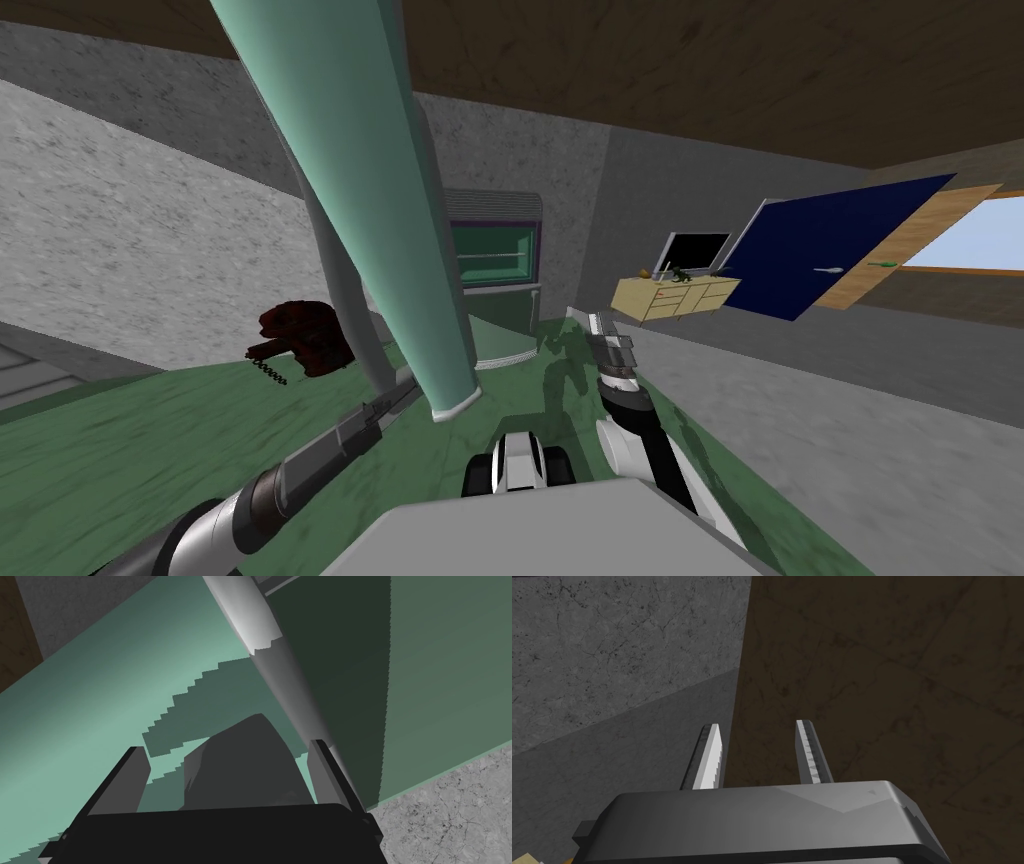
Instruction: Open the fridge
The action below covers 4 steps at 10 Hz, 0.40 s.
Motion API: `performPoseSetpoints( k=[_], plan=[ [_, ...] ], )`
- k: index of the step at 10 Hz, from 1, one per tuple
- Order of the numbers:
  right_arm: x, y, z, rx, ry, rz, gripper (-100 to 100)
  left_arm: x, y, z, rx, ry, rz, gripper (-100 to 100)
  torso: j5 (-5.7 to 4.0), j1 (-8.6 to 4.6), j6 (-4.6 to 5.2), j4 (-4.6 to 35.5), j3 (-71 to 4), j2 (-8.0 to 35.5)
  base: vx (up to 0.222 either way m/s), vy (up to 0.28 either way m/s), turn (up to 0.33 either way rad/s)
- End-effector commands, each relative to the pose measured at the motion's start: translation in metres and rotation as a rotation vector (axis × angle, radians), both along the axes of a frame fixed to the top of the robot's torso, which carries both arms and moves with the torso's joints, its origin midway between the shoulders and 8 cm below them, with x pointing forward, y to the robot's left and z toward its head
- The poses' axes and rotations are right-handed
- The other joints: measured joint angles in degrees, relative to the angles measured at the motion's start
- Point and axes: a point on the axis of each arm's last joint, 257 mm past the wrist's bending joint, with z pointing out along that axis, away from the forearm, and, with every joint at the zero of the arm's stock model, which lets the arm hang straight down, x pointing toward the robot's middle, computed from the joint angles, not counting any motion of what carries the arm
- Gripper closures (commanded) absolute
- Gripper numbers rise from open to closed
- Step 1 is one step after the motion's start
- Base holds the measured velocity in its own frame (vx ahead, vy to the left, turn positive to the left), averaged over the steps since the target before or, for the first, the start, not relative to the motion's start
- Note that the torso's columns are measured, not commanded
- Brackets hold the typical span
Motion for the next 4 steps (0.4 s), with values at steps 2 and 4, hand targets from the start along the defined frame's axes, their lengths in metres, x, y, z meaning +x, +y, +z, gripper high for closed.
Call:
performPoseSetpoints(
  k=[2, 4],
  plan=[
    [0.0000, 0.0000, 0.0000, 0.000, 0.000, 0.000, 0, -0.0013, -0.0011, -0.0023, -0.008, 0.012, -0.002, 0, 0.28, 0.27, -0.02, -0.1, 0.3, 0.1, 0.003, -0.005, -0.021],
    [0.0000, 0.0000, 0.0000, 0.000, 0.000, 0.000, 0, -0.0019, -0.0013, -0.0039, -0.013, 0.019, -0.001, 0, 0.45, 0.39, 0.02, -0.1, 0.4, 0.2, 0.005, -0.002, -0.015]
  ],
)
